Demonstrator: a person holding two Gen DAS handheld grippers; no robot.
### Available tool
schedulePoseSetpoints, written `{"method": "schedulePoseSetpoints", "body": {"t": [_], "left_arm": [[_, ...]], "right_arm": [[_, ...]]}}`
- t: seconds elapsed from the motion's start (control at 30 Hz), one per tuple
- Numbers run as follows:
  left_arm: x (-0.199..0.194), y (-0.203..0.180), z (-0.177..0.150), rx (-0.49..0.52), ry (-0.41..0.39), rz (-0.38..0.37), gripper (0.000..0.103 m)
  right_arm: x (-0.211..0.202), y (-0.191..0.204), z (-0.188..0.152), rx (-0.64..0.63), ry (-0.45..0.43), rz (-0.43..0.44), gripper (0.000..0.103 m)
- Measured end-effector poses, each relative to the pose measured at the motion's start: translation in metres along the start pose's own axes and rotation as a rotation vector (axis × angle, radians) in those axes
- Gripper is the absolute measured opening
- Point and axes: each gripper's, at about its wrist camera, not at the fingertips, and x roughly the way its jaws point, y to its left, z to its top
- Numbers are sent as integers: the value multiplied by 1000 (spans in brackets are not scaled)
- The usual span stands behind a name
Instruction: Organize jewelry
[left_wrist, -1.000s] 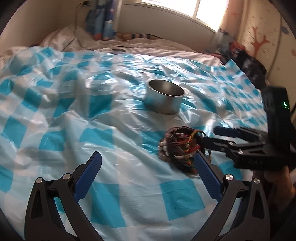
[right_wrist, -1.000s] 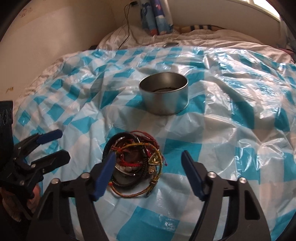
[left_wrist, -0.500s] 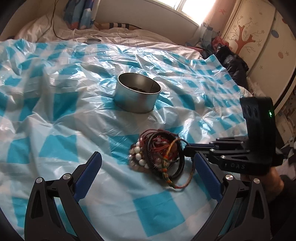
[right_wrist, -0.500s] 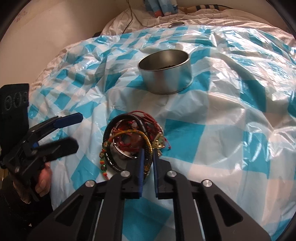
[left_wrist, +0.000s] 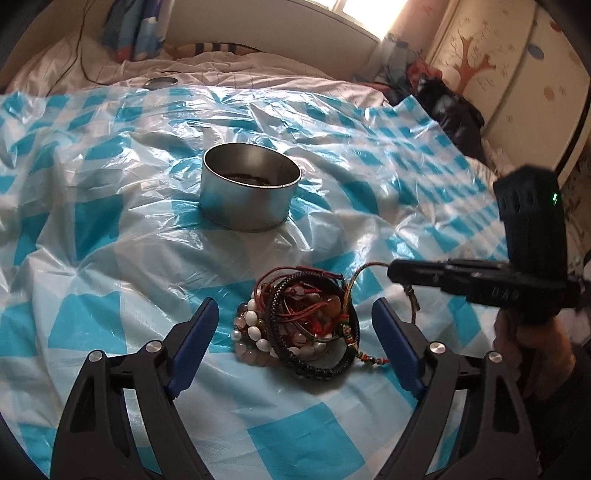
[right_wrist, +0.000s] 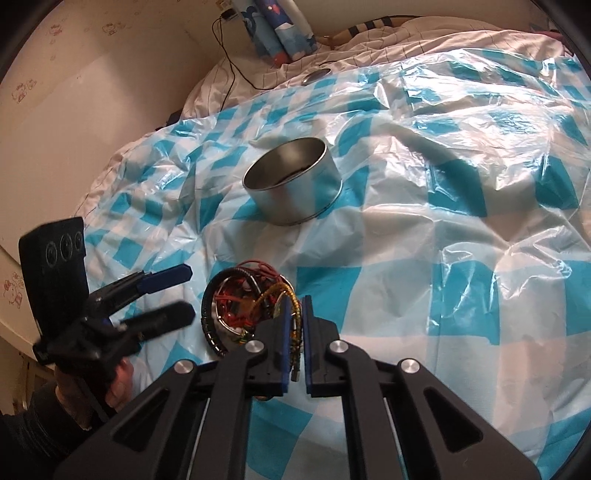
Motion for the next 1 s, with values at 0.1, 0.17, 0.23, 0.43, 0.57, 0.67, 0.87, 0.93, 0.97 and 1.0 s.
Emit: {"method": "schedulePoseSetpoints", "body": {"t": [0.1,0.17,0.23,0.43,0.57,0.67,0.87,0.93,0.97,1.0], "left_arm": [[3,1,-1,-8,11,-6,79],[7,2,-2,-15,26,-14,69],[12,2,-3,-20,42,-14,59],[20,10,-7,-45,73,0,36],[18,11,-7,-40,57,9,25],[15,6,-7,1,43,63,12],[7,9,-6,8,27,59,7],[3,10,-6,0,18,32,7],[2,10,-5,-7,15,17,7],[0,11,-5,-15,9,2,7]], "right_arm": [[0,-1,0,6,-2,0,6],[0,-2,0,11,1,-1,6],[1,-2,0,16,2,-3,6],[1,-3,1,22,-1,3,6],[1,-3,1,23,1,4,6],[1,-3,2,23,3,5,6],[4,-4,1,27,11,1,6],[4,-4,1,27,9,3,6],[4,-4,1,28,5,4,6],[3,-4,1,29,1,7,6]]}}
